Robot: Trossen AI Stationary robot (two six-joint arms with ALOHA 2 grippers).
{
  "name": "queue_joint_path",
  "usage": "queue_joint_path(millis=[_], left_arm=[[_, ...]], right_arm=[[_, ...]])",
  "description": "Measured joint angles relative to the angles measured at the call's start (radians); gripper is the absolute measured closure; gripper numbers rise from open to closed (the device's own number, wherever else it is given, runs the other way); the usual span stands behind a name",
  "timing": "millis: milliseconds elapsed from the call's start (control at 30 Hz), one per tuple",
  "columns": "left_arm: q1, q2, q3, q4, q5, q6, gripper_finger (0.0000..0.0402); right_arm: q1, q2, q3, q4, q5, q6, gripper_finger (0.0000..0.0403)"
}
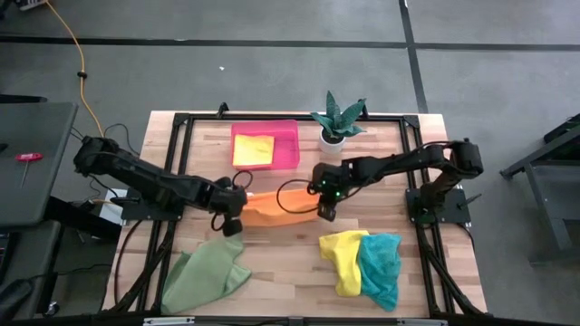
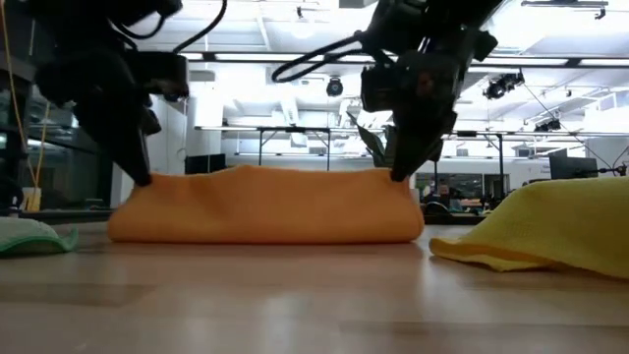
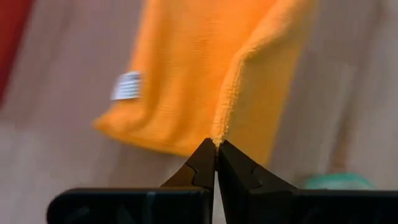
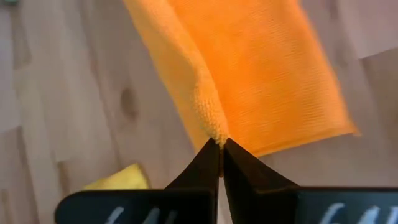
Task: Fold microfiber towels
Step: Fold the orange microfiber towel
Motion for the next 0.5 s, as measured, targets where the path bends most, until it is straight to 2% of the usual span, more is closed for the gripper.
queue_joint_path(millis=[233,500], left_arm=[[0.057,0.009,-0.014,-0.001,-0.086,-0.051,0.0401],[0.069,0.009,-0.059,-0.006,-0.085,-0.2,0.0401]], right_arm=[[-0.04,0.0,0.0,-0.004,0.062,0.044,0.0403],[-0.038,0.002,0.0,-0.014,0.107,0.069,0.0403]])
